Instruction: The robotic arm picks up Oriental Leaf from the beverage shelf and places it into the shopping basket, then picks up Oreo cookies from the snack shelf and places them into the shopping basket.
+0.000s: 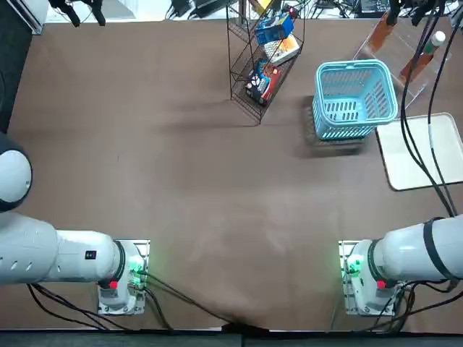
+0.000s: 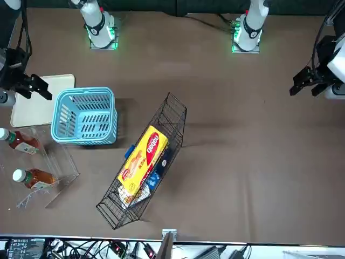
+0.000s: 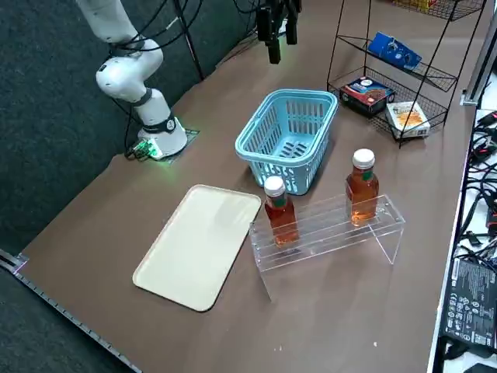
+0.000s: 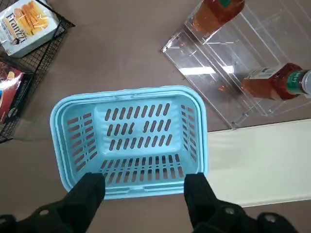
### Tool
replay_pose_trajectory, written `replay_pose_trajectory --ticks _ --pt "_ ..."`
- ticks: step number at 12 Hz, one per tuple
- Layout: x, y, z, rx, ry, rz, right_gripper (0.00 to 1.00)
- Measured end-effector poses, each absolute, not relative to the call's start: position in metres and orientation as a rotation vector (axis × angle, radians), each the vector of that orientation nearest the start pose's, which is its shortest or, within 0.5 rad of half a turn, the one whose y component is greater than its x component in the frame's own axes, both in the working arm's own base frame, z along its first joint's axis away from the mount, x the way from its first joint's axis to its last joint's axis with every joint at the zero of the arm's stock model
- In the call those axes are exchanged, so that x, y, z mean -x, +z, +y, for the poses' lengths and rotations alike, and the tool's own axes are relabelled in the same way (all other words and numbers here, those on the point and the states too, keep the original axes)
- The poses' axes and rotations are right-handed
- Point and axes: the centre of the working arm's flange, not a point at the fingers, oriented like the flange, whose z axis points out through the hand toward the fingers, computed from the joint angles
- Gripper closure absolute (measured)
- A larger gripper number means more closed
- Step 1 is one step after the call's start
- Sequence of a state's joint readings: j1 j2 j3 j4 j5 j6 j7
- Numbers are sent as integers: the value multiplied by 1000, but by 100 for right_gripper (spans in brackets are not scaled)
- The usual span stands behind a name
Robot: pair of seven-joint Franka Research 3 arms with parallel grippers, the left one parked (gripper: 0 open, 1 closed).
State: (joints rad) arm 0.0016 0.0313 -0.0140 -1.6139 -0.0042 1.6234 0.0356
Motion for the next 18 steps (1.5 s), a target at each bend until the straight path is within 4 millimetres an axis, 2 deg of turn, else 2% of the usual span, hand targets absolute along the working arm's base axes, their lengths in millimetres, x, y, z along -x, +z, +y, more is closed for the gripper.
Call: replay_pose_trajectory --ticks 7,11,14,18 --pt "-568 592 -9 3146 23 -70 0" --pt "-569 592 -21 3151 11 -220 0" --pt "-570 586 -45 3140 27 -332 0" --pt "-579 575 -93 3115 29 -512 0"
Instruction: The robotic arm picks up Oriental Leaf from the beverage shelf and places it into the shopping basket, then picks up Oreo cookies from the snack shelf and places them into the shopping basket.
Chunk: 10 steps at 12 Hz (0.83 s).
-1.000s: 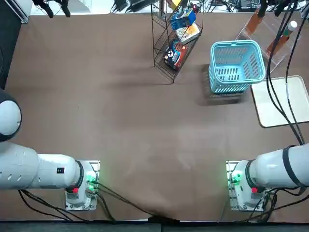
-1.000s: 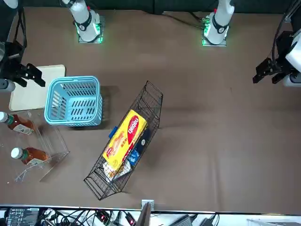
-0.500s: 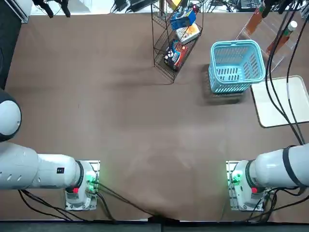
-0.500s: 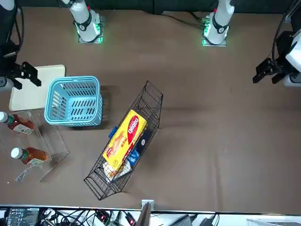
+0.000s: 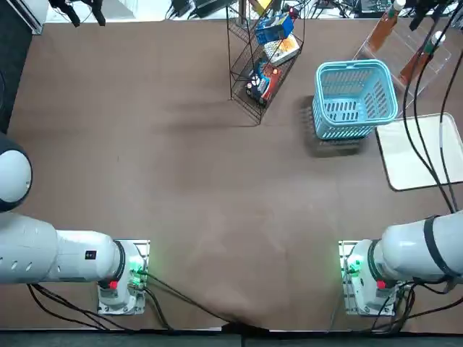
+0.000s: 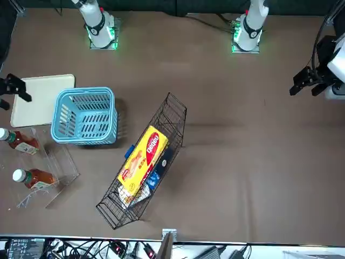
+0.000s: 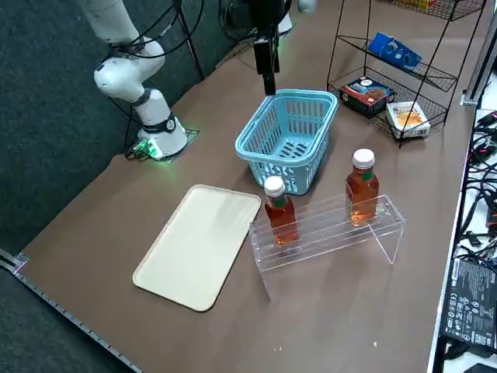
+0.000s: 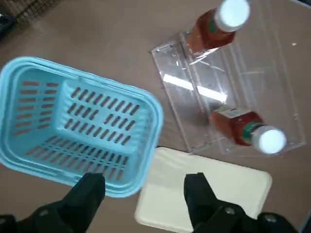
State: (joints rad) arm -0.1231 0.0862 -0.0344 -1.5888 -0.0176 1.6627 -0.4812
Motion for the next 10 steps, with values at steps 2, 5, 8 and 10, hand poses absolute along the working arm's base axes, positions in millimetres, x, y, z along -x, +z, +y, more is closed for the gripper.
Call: replay_pose_trajectory --ticks 2,5,8,10 --pt "-586 572 -135 3099 19 -623 0" --pt "-589 566 -180 3078 23 -722 0" --pt "-593 558 -220 3060 17 -811 0" --pt "-600 551 -239 3049 13 -868 0"
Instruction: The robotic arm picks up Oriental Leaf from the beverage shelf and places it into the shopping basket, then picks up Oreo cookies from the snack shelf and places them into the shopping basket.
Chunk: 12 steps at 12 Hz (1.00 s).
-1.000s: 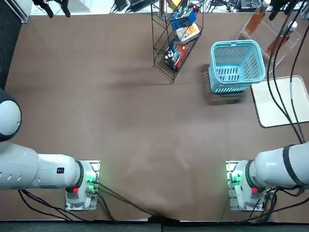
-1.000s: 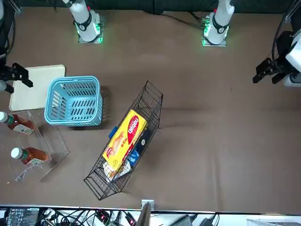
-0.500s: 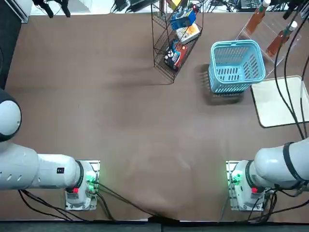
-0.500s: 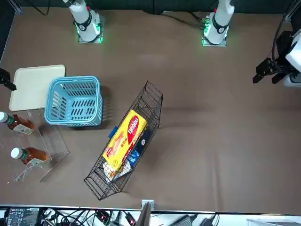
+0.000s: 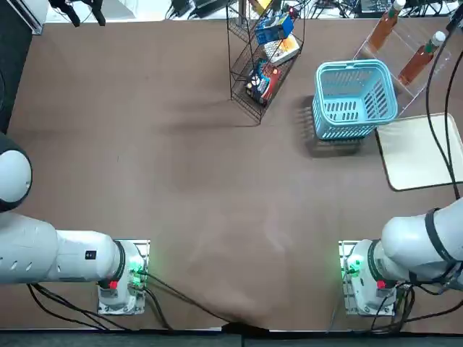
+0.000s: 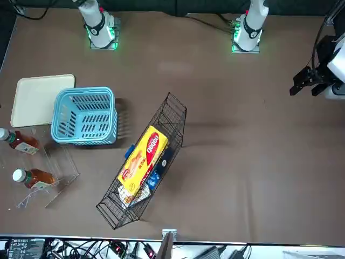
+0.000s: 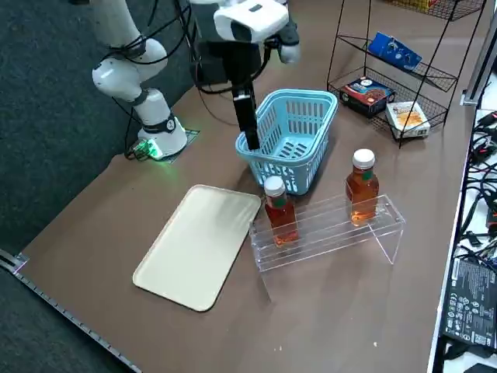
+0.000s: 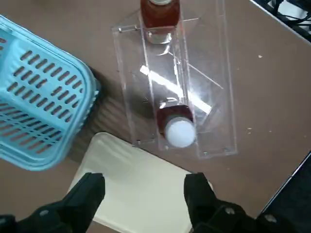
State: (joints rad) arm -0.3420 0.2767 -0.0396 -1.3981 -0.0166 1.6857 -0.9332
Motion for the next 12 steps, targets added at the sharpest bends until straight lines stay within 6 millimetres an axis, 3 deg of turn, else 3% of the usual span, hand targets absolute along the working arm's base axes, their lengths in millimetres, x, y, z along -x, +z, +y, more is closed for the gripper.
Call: replay_pose_trajectory --ticks 5,12 --pt "-621 534 -257 3036 -12 -972 0" --pt "-636 504 -261 2993 -30 -1059 0"
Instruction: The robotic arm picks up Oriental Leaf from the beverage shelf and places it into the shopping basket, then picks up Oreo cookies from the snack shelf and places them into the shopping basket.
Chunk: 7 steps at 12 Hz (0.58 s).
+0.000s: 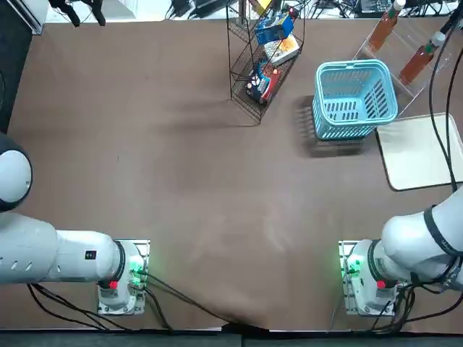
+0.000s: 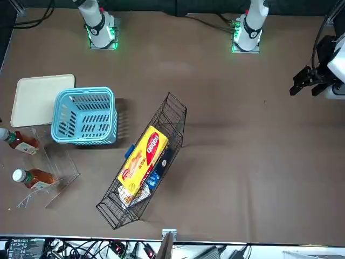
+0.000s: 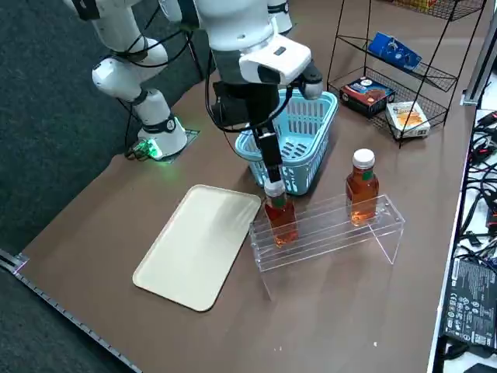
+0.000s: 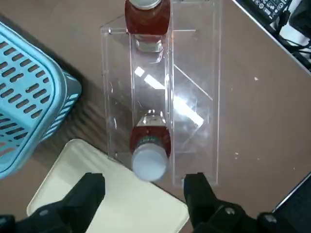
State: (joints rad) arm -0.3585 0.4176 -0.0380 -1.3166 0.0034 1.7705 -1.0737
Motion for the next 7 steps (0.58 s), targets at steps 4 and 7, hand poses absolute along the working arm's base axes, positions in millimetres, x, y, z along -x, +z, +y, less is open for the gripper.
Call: replay_pose_trajectory --ticks 4,7 --pt "-646 484 -263 2994 -76 -1061 0" --pt "-648 469 -264 2991 -75 -1059 0"
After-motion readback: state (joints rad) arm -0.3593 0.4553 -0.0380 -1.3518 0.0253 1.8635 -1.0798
